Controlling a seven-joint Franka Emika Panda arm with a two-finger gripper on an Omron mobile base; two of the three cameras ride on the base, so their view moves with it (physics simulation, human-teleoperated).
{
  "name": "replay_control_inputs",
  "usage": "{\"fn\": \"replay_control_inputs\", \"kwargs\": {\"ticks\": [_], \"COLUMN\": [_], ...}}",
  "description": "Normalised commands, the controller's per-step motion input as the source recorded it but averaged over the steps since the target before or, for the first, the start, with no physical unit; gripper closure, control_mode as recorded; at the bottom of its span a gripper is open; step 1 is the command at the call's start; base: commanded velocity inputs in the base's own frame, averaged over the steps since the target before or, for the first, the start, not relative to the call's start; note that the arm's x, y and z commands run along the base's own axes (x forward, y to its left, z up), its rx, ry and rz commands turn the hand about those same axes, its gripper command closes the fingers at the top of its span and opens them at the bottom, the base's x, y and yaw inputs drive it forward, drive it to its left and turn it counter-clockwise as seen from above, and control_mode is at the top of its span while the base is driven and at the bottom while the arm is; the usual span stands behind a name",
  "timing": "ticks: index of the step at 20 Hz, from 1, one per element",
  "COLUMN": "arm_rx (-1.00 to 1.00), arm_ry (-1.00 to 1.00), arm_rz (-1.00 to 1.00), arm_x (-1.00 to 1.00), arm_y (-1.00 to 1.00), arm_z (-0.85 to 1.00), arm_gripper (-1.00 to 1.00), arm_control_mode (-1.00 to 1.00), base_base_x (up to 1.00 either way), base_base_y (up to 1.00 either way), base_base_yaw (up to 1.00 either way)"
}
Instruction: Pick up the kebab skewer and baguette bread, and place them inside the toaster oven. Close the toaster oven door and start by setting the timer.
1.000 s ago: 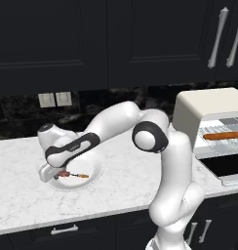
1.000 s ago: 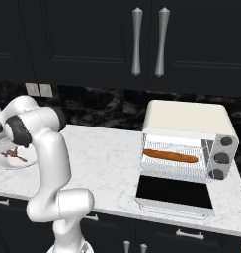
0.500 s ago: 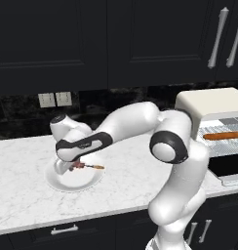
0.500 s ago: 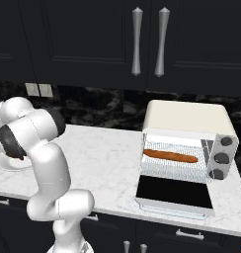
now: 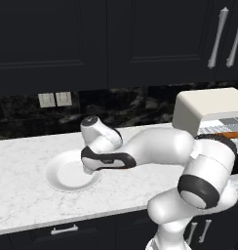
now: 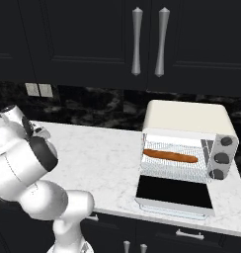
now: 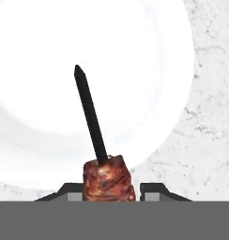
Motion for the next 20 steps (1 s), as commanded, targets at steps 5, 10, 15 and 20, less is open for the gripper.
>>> {"fn": "replay_control_inputs", "kwargs": {"ticks": [5,10,15,20], "arm_rx": [0.01,0.04,0.03,0.00], "arm_ry": [-0.15,-0.03,-0.02,-0.03], "arm_rz": [0.14,0.12,0.14,0.16], "arm_x": [-0.63,-0.14,-0.20,-0.25], "arm_y": [-1.00,-0.96,-0.91,-0.65], "arm_z": [0.28,0.53,0.40,0.40], "arm_gripper": [1.00,1.00,1.00,1.00], "arm_control_mode": [-1.00,-1.00,-1.00,-1.00], "base_base_x": [0.00,0.00,0.00,0.00], "base_base_y": [0.00,0.00,0.00,0.00], "base_base_yaw": [0.00,0.00,0.00,0.00]}}
